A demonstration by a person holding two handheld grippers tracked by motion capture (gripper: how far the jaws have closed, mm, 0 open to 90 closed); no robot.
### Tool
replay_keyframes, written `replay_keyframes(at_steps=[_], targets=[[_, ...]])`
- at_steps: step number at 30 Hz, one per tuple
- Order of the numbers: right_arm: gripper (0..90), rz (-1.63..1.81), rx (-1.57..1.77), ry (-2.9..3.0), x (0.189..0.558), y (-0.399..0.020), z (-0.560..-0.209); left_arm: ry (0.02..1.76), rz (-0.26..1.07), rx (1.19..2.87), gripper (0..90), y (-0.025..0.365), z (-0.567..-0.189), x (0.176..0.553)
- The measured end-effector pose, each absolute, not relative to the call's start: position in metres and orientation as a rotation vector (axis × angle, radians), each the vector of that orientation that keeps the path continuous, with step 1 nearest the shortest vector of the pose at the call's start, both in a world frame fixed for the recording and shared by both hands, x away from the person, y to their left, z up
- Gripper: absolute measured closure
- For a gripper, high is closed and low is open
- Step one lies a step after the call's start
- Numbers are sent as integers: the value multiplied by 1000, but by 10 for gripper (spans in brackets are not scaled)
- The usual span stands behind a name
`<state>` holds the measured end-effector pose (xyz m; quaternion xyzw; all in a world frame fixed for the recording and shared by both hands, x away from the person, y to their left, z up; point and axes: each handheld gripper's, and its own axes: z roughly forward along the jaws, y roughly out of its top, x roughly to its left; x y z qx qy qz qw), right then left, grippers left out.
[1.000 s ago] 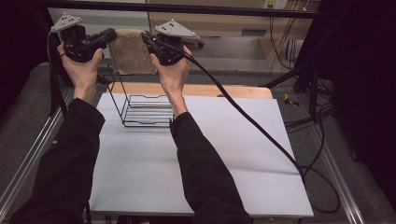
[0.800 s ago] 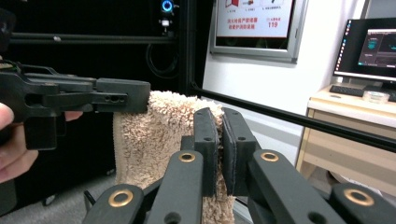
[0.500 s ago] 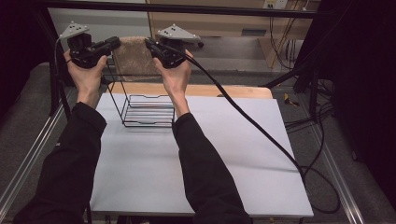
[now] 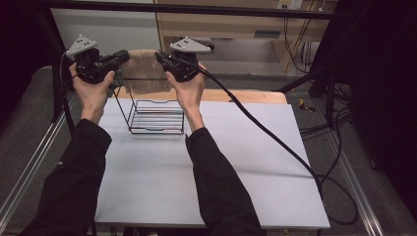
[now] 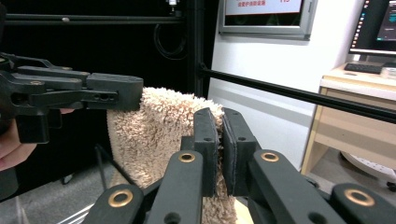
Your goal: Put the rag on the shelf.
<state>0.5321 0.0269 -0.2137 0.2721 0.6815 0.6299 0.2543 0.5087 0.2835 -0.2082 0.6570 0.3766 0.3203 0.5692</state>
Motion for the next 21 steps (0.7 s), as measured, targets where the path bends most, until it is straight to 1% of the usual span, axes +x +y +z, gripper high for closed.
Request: replay_keyframes(at_steps=[21], targets=[[855,1697,672,1885,515,27,-224,838,728,1569,849,290,-219,487]])
